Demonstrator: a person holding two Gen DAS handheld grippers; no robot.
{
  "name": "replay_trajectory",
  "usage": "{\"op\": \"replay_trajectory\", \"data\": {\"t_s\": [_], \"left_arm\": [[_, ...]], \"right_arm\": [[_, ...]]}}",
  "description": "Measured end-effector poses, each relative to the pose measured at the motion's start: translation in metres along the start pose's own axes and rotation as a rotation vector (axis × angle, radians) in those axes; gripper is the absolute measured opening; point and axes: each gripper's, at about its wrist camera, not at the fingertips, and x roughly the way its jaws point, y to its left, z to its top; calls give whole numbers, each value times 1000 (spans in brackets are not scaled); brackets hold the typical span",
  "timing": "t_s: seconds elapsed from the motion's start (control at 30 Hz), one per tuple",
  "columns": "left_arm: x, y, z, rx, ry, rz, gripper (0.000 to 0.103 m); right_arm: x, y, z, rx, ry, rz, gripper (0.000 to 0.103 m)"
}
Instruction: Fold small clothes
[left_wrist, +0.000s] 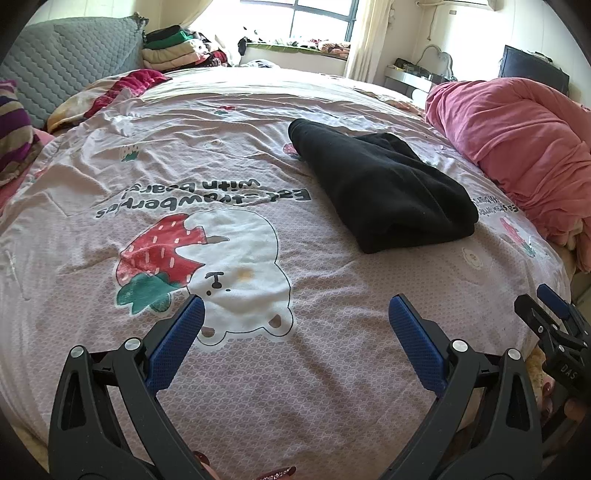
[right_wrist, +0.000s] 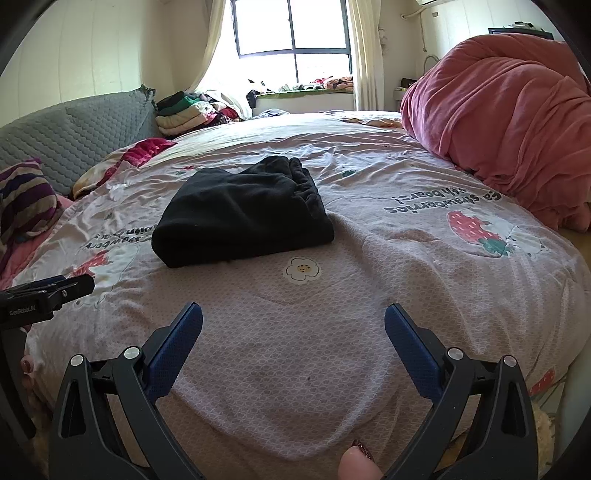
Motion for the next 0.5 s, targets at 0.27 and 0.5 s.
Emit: {"op": "replay_trajectory", "data": {"t_s": [0.27,0.5], "left_arm": [[0,1,0,0,4,8,94],[1,1,0,4,5,14,94]], "right_arm": [[0,0,0,-2,-3,-3,98],[-1,-1,0,0,-2,-8,98]]}}
